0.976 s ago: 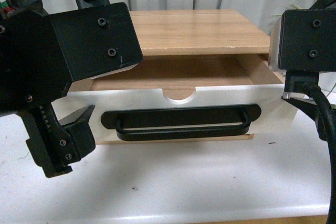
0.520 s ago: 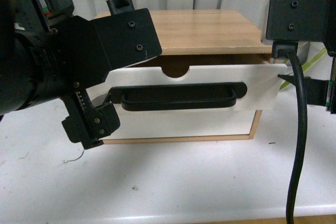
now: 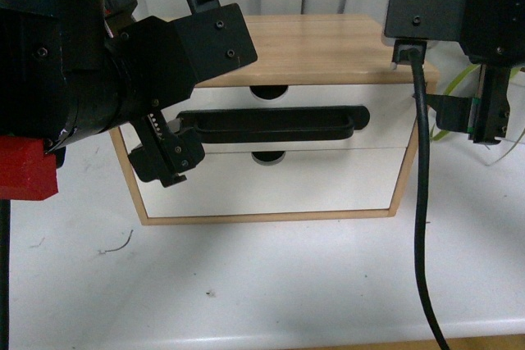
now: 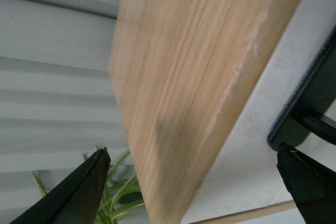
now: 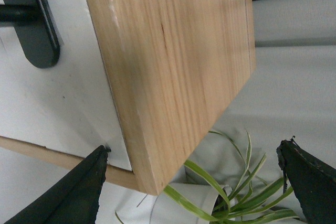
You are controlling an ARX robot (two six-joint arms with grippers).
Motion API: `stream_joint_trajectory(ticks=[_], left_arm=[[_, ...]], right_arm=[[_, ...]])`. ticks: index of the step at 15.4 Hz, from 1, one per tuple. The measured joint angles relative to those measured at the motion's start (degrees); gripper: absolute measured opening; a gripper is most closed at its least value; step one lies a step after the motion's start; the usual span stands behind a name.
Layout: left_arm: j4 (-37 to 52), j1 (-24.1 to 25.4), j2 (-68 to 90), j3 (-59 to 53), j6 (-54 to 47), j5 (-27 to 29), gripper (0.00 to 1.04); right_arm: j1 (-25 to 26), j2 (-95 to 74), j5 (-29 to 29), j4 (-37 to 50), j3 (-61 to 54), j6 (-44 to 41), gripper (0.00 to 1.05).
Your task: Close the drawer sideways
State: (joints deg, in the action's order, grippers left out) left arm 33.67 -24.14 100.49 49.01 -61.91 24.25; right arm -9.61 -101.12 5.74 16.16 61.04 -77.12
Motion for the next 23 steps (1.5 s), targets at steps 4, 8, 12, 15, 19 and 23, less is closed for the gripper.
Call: stream_joint_trajectory(ticks=[4,8,12,15,19,23], left_arm=[[-1.2,-0.4,-0.2,0.2,0.9,0.3,0.98],[-8.7,-1.3,-9.9,-3.6,10.3,-2.4,0.98],[-16.5,4.6,-28.1,-10.6,38.8,-7.3,0.98],[-23.2,10.6,-45.7,-21.7,59.1,-7.0,0.98],[-33.1,18.8,-72.0,-32.1,62.6,-9.8,0.93],[-25.1,24.0,-84.5,-42.3,62.4,-24.3,0.39]], right_arm=[[-0.2,-0.1,0.2,1.6,-0.8,1.8,0.98],[-0.9,8.4,0.4,6.6,-6.6,14.7,0.98],[1.2,28.6,3.2,10.5,-22.6,54.0,0.98],[3.7,46.3,3.8,7.8,-38.3,86.8,0.98],[0.1,61.0,-8.0,9.2,-46.5,90.7,0.86],[1.1,72.8,-14.4,3.3,-51.6,78.2,0.31]])
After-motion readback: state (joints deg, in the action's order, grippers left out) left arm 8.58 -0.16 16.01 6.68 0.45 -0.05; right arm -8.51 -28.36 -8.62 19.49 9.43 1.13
